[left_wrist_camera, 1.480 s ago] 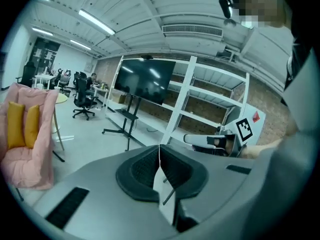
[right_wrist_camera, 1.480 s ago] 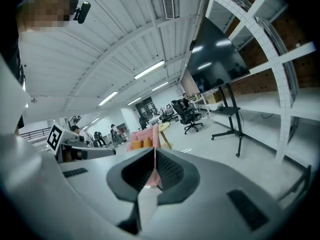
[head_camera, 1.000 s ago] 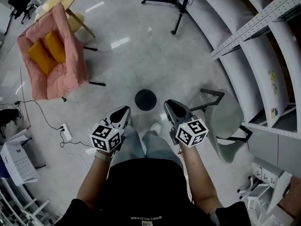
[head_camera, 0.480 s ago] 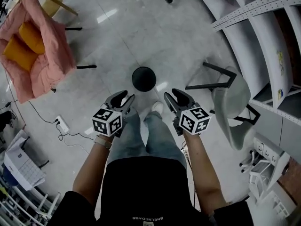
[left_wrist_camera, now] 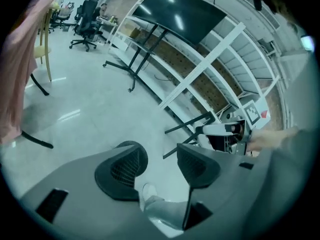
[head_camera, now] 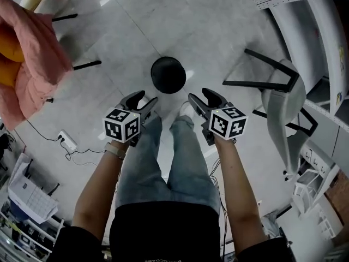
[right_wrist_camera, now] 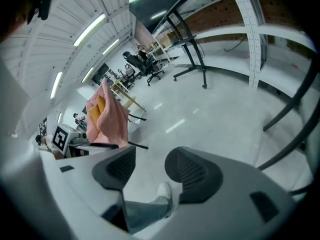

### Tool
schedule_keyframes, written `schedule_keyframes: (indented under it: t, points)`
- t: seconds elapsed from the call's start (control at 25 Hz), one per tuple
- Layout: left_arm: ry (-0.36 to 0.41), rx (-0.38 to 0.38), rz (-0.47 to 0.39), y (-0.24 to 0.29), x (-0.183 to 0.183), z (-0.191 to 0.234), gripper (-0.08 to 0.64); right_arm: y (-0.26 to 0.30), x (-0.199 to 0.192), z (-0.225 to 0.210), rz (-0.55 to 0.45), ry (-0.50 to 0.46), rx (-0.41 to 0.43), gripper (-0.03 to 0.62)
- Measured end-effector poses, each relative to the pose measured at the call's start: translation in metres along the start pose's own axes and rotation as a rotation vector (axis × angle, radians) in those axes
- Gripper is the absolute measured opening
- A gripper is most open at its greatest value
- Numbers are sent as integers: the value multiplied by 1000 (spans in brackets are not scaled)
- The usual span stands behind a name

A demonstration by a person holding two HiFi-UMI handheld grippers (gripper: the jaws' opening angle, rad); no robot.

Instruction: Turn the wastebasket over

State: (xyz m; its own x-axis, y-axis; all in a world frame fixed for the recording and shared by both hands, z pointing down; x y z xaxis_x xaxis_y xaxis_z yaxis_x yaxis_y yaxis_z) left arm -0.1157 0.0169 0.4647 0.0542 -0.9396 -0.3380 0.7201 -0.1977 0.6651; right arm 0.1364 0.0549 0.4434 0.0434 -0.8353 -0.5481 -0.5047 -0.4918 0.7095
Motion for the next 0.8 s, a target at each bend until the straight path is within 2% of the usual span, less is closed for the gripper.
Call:
schedule_keyframes:
  t: [0.28, 0.6, 0.8]
  points:
    - [17, 13, 112, 57, -27, 70, 242, 60, -45, -42, 84, 38, -10, 268]
    - [41, 18, 187, 123, -42, 133, 252, 135, -73, -79, 125, 63, -2, 284]
    - [10, 15, 192, 159, -47, 164, 253, 178, -88, -107, 152, 79, 0, 291]
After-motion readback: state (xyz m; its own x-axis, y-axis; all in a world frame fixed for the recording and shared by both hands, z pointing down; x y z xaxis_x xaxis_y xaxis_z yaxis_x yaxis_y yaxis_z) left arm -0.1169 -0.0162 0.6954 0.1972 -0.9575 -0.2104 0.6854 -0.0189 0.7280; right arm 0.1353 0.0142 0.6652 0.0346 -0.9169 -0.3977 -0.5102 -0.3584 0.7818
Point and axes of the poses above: the fingertips, and each gripper's own axes: y forward along the fingers, z to its left, x out of its top, the point moved 8 cm from there along -y, backward along the fingers, and after that the axes turned 11 degrees about -y, right-handed, at the moved point
